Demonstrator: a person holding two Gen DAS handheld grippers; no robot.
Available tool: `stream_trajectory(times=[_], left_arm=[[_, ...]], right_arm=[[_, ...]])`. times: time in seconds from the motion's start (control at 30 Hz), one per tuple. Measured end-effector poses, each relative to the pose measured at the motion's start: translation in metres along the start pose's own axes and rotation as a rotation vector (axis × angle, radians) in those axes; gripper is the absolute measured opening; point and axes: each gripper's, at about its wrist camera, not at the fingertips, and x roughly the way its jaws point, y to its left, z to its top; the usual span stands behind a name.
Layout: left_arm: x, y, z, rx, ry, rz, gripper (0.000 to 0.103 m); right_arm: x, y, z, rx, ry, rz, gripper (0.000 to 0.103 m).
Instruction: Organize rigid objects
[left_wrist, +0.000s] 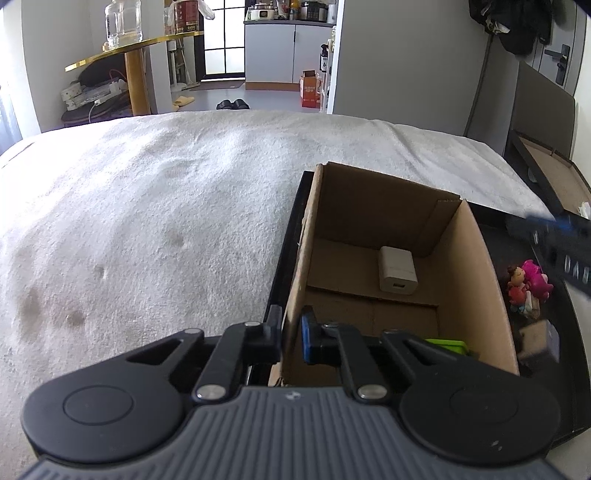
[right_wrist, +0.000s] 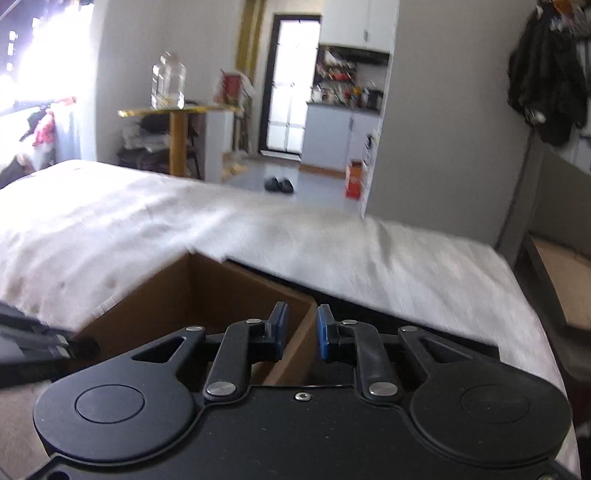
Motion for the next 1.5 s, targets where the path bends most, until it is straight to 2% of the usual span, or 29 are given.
stream_trajectory(times=[0.07, 0.1, 0.13, 0.17, 0.2, 0.27, 0.3, 0.43, 0.5, 0.67, 0.93, 0.97, 1.03, 1.1, 1.33, 1.5], left_arm=[[0.000, -0.001, 0.000, 0.001, 0.002, 0.002, 0.009], [0.000, -0.001, 0.001, 0.000, 0.003, 0.002, 0.009], [0.000, -0.001, 0.001, 0.000, 0.003, 0.002, 0.009], [0.000, -0.001, 0.001, 0.001, 0.003, 0.002, 0.009], [0.000, -0.001, 0.001, 0.003, 0.003, 0.002, 0.009], [0.000, -0.002, 0.001, 0.004, 0.004, 0.004, 0.009], [0.000, -0.002, 0.002, 0.004, 0.004, 0.005, 0.009], [0.000, -0.003, 0.002, 0.006, 0.006, 0.010, 0.010], [0.000, -0.003, 0.002, 0.006, 0.007, 0.012, 0.010], [0.000, -0.003, 0.002, 0.008, 0.008, 0.016, 0.010], [0.000, -0.002, 0.002, 0.008, 0.009, 0.014, 0.010], [-0.001, -0.002, 0.002, 0.007, 0.009, 0.013, 0.010], [0.000, -0.001, 0.001, 0.004, 0.009, 0.011, 0.010], [0.000, -0.001, 0.001, 0.003, 0.009, 0.012, 0.010], [0.000, -0.001, 0.001, 0.007, 0.009, 0.011, 0.010], [0.000, -0.001, 0.001, 0.010, 0.005, 0.011, 0.009]], right_arm=[[0.004, -0.011, -0.010, 0.048, 0.057, -0.023, 0.020], [0.006, -0.016, -0.014, 0.075, 0.082, -0.033, 0.024], [0.007, -0.021, -0.018, 0.096, 0.104, -0.046, 0.028], [0.008, -0.025, -0.022, 0.107, 0.120, -0.060, 0.039], [0.009, -0.027, -0.026, 0.114, 0.130, -0.074, 0.046], [0.010, -0.028, -0.034, 0.122, 0.151, -0.089, 0.049], [0.011, -0.029, -0.036, 0.124, 0.162, -0.092, 0.056], [0.012, -0.029, -0.044, 0.124, 0.188, -0.110, 0.070], [0.012, -0.029, -0.047, 0.126, 0.209, -0.129, 0.081], [0.009, -0.033, -0.061, 0.134, 0.264, -0.161, 0.092], [0.021, -0.045, -0.085, 0.156, 0.401, -0.247, 0.092], [0.023, -0.045, -0.087, 0.152, 0.421, -0.257, 0.089], [0.029, -0.046, -0.091, 0.152, 0.467, -0.266, 0.079], [0.032, -0.049, -0.093, 0.159, 0.487, -0.280, 0.055], [0.022, -0.043, -0.081, 0.139, 0.425, -0.235, 0.053], [0.009, -0.037, -0.060, 0.149, 0.310, -0.180, 0.053]])
